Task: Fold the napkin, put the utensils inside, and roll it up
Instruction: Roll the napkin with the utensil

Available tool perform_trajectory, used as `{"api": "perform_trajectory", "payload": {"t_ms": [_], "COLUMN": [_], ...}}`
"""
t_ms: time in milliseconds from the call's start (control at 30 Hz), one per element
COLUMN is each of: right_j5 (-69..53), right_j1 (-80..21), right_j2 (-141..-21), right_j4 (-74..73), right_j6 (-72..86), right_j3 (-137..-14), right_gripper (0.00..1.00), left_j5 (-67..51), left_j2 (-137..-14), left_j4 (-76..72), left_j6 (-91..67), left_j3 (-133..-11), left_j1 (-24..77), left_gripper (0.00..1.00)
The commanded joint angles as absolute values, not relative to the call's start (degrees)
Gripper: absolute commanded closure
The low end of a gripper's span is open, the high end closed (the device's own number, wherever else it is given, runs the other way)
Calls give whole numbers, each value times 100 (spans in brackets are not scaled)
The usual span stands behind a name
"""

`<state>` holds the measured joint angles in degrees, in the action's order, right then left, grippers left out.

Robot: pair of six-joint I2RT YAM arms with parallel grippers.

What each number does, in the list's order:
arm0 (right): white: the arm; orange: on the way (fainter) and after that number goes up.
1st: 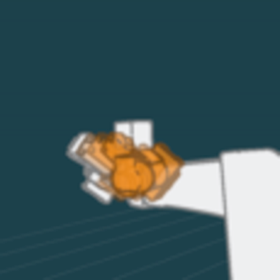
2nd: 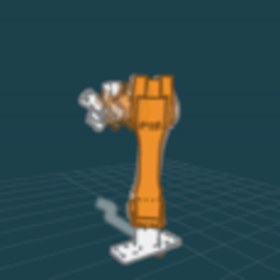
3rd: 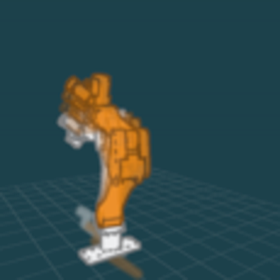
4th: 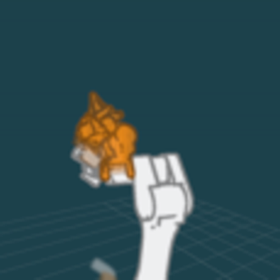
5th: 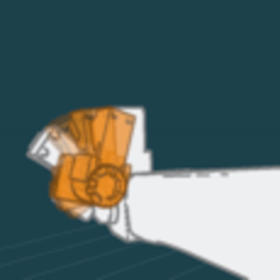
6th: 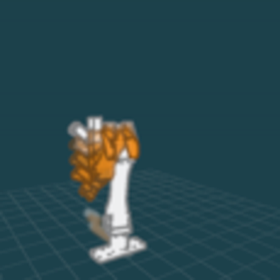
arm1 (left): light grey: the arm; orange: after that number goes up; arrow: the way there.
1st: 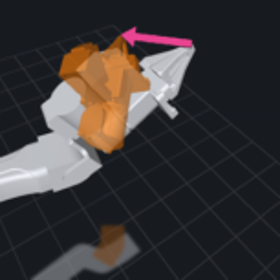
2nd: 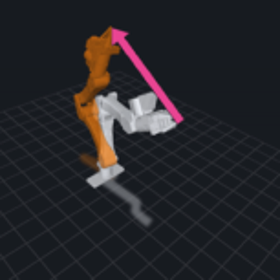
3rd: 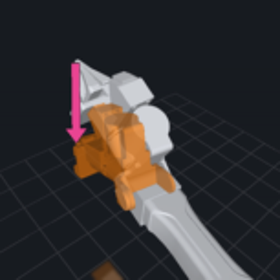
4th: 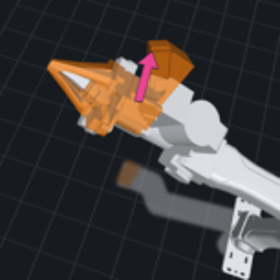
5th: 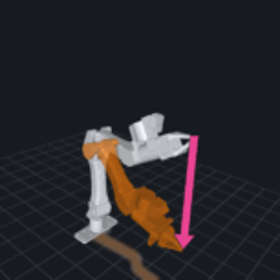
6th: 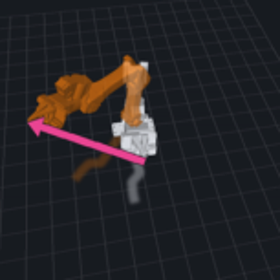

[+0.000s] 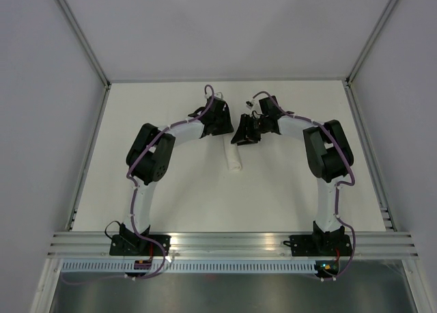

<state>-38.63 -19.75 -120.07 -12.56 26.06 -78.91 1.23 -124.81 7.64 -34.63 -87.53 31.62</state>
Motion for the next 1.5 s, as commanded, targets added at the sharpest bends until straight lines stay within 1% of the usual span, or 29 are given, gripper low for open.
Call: {"api": "perform_trajectory", "payload": {"t_ms": [0,767,1100,1467], "right_j5": [-3868,-3612,-3718,-3762], "right_j1": [-1969,-1969,-1960,-1907], "right_j2": [-11848,-11980,-11856,-11795], "right_j4": [-1529,-1617,-1696,-1731], "right_j6": [2611,2285,2224,2215], "right_j3": [-8095,-8130,-8455,-8481], "right_gripper": [53,54,54,53], "left_j5": [26,-290,-290,-282], "left_j2": [-12455,-11839,-11575,-11189], "left_j4": [941,642,756,528], "left_j6": [-3182,-2971,-2874,-2918], "left_j3": [-8912,-8789,-8895,-8350], "left_j1": [3173,3173,3103,2874], "left_gripper": [46,39,37,37]}}
